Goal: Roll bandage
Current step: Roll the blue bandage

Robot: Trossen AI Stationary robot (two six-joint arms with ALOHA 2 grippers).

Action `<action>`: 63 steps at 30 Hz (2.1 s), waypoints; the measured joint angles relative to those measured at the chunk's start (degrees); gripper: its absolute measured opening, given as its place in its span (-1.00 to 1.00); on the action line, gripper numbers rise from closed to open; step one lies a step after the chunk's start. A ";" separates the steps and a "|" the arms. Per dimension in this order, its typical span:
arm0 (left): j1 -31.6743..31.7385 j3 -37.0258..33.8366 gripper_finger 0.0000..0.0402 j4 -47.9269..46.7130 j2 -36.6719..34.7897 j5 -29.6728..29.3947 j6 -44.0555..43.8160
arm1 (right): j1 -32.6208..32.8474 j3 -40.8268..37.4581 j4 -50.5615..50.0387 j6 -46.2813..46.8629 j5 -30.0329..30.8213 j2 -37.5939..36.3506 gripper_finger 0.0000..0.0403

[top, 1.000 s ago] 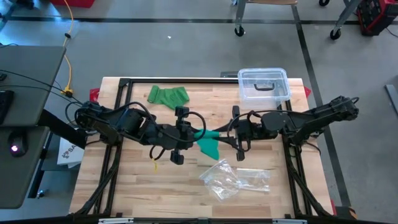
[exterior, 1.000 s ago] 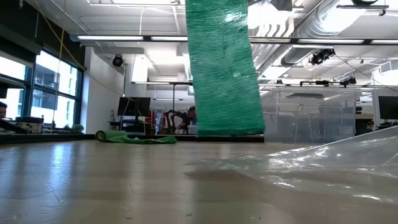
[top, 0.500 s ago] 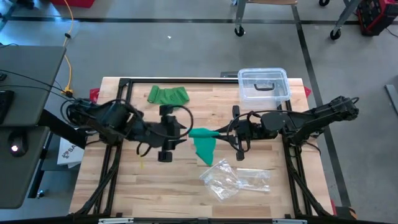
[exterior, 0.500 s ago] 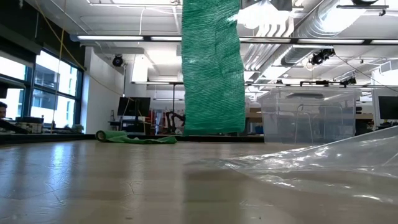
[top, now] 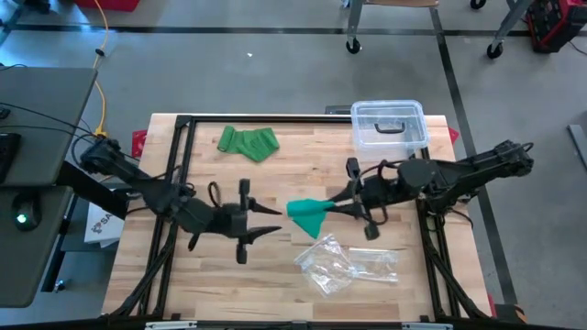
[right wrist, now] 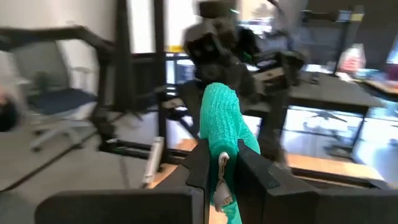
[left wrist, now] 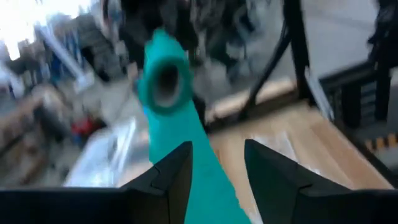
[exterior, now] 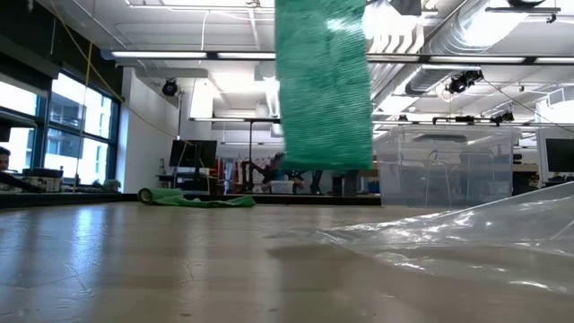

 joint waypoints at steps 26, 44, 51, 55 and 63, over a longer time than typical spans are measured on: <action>-2.60 7.35 -0.36 11.57 11.23 -8.41 20.57 | -0.69 0.00 -2.19 1.40 -5.90 -2.27 -0.81; -1.95 8.46 -0.36 11.22 11.32 -10.64 20.69 | -0.70 0.00 -2.31 1.40 -5.63 -2.22 -0.82; -0.55 8.46 -0.36 12.11 11.32 -9.35 17.47 | -0.70 0.00 -2.24 1.40 -5.61 -2.24 -0.82; 0.63 8.46 -0.36 13.29 11.32 -9.32 14.15 | -0.70 0.00 -2.20 1.38 -4.62 -2.21 -0.82; 3.49 8.44 -0.36 13.61 11.23 -8.64 3.83 | -0.70 0.00 -3.20 0.38 -2.11 -2.20 -0.82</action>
